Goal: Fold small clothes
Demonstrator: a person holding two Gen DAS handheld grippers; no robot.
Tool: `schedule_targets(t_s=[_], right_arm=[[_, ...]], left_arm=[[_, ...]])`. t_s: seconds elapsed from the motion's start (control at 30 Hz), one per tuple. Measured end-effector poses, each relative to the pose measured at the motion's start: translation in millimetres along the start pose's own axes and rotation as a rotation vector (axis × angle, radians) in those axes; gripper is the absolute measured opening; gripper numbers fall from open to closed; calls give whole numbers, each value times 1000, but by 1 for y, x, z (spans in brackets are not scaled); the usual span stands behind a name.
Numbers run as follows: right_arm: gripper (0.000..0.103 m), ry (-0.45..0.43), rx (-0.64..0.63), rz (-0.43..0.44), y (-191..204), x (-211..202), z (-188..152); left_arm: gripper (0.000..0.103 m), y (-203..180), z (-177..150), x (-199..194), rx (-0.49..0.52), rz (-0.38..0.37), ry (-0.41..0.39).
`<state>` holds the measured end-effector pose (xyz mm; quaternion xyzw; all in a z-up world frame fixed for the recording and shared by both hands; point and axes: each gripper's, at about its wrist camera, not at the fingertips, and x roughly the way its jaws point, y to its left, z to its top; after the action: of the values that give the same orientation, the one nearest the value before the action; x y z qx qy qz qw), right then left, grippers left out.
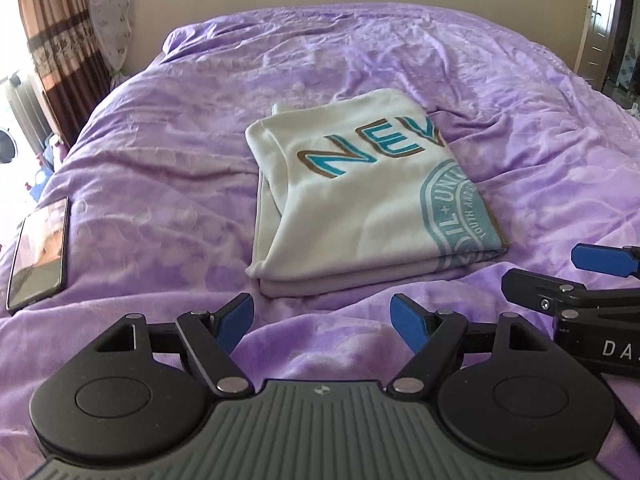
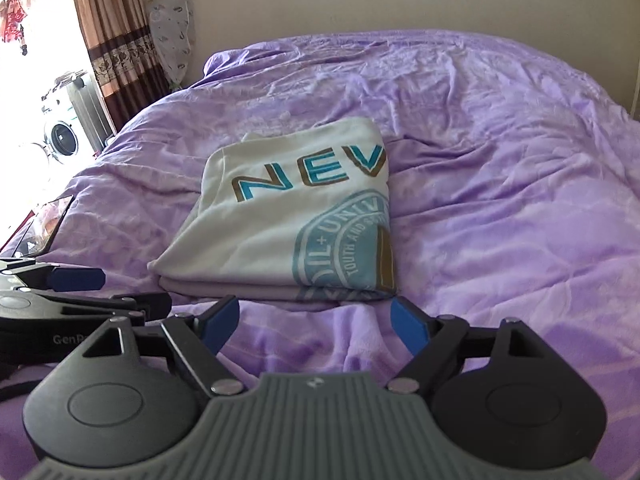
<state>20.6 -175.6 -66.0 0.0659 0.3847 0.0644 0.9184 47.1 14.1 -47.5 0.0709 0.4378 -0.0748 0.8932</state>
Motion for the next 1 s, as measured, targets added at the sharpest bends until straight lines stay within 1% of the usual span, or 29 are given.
schedule_targets(t_s=[0.13,1.0], right_arm=[[79,4,-4,-1,1,2,-1],[81,3,-5,-4,2,2,-1]], left_arm=[[91,2,0,3,-8,1,20],[91,5,2,1,-18,7,10]])
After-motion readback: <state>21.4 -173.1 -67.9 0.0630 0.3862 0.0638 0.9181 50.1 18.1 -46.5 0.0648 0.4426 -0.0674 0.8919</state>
